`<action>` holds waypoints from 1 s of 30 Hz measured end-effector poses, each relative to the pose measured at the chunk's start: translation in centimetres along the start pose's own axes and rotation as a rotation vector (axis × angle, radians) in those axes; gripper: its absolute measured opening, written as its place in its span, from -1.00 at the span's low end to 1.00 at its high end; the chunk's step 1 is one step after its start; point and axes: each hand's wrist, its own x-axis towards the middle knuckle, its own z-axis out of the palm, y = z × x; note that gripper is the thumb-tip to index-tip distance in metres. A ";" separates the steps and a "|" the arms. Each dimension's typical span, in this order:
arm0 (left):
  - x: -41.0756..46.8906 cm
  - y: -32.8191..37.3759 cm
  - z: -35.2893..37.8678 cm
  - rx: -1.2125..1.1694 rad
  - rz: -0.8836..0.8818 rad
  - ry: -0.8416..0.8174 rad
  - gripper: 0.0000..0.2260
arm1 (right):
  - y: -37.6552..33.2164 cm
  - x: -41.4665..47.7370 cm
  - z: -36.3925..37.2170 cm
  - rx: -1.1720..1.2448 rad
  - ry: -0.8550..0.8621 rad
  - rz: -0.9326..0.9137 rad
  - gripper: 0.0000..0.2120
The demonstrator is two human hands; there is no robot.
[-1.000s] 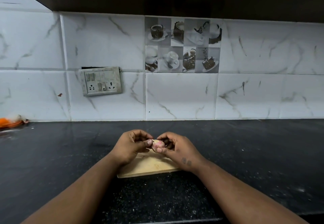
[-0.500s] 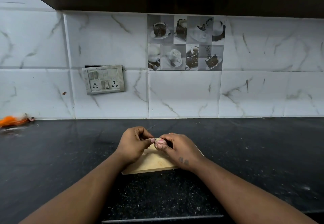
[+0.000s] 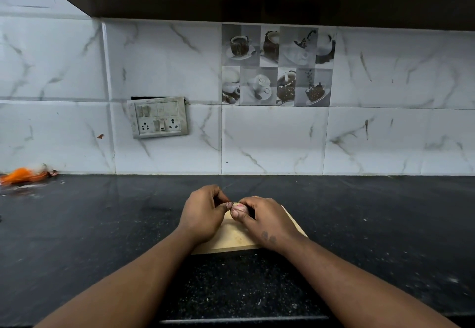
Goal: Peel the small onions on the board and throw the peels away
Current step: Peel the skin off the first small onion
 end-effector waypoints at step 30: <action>0.2 -0.7 0.4 -0.752 -0.127 -0.194 -0.77 | 0.7 0.0 -1.2 0.586 0.082 0.184 -0.84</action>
